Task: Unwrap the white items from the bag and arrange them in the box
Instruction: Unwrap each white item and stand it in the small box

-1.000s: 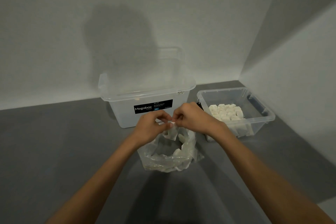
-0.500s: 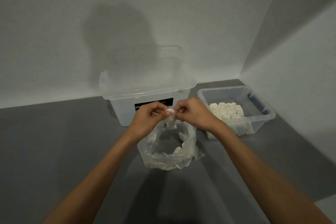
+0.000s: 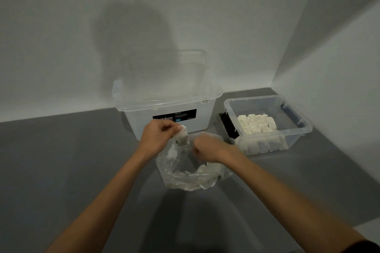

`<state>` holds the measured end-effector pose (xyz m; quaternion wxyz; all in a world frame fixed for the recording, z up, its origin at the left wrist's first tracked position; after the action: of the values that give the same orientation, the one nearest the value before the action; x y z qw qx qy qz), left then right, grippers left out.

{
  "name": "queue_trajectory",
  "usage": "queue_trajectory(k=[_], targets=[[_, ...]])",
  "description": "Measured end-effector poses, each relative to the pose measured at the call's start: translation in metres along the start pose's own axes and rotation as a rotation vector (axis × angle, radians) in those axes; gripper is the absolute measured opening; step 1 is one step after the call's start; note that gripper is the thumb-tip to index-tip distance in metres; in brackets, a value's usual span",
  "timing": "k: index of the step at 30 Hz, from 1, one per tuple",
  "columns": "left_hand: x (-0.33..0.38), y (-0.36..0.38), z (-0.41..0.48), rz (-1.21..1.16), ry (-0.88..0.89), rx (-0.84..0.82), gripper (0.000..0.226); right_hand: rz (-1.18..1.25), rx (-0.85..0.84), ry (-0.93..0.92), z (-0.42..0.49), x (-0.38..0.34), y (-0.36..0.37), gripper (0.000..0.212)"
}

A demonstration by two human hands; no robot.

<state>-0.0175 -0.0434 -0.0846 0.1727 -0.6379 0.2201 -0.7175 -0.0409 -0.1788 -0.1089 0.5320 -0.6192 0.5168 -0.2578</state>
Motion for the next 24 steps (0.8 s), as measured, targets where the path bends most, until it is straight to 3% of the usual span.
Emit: queue_trajectory(k=[3,6,10,16,24], targets=[[0.001,-0.002,0.000,-0.015,-0.004,-0.013,0.008,-0.173,-0.163,-0.018,0.000,-0.004,0.025,0.020],[0.001,-0.005,0.001,-0.032,-0.006,-0.007,0.006,-0.124,-0.185,-0.020,0.002,-0.001,0.026,0.019],[-0.001,-0.008,0.000,-0.068,-0.019,-0.009,0.009,0.165,-0.087,0.024,0.002,0.010,-0.002,0.007],[0.004,-0.004,0.002,0.102,0.060,-0.113,0.025,0.523,0.084,0.062,-0.012,0.027,-0.049,0.013],[0.027,0.001,0.001,0.006,0.078,-0.115,0.017,1.080,0.228,0.148,-0.026,0.047,-0.071,0.012]])
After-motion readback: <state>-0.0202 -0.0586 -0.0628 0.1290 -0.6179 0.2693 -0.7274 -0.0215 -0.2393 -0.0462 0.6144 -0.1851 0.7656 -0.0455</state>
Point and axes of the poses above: each hand's wrist, its own z-axis towards the middle knuckle, its own y-axis out of the palm, x = y × z, the point moved 7 cm from there along z, towards the middle knuckle, and after that the axes turned 3 degrees about z, right-handed, at the moved point
